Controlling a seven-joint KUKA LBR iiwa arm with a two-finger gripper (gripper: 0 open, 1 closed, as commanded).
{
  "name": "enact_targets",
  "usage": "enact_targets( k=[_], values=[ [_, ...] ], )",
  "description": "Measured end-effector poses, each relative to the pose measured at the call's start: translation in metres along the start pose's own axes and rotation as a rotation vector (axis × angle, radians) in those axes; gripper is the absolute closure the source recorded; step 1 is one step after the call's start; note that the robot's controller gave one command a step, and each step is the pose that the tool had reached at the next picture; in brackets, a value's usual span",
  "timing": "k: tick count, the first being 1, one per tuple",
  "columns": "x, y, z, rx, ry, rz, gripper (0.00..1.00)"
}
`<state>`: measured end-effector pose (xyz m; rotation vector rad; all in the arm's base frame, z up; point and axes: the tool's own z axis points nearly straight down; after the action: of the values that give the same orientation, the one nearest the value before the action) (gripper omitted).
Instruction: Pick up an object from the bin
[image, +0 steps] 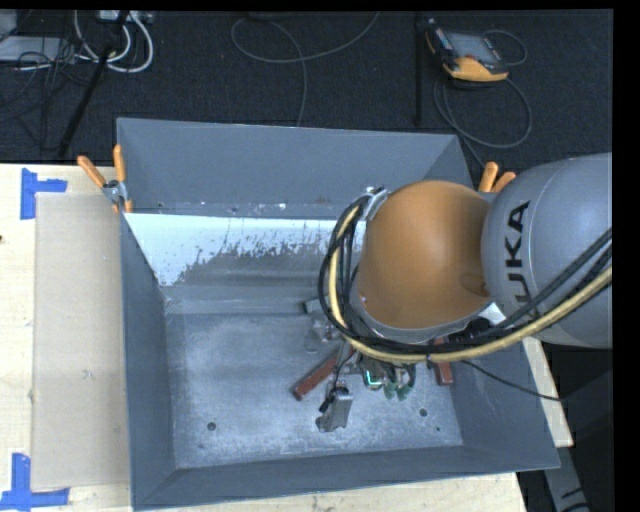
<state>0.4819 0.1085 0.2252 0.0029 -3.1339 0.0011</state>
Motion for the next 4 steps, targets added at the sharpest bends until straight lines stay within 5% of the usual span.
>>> enact_targets(
  k=[1, 2, 3, 4],
  values=[
    [-0.108, -0.068, 0.034, 0.002, -0.011, -0.167, 0.00],
    [-0.083, -0.035, 0.097, -0.001, -0.001, -0.275, 0.00],
    [-0.079, -0.052, 0.159, 0.000, -0.001, -0.254, 0.00],
    [-0.081, -0.052, 0.155, -0.001, -0.007, -0.252, 1.00]
  ],
)
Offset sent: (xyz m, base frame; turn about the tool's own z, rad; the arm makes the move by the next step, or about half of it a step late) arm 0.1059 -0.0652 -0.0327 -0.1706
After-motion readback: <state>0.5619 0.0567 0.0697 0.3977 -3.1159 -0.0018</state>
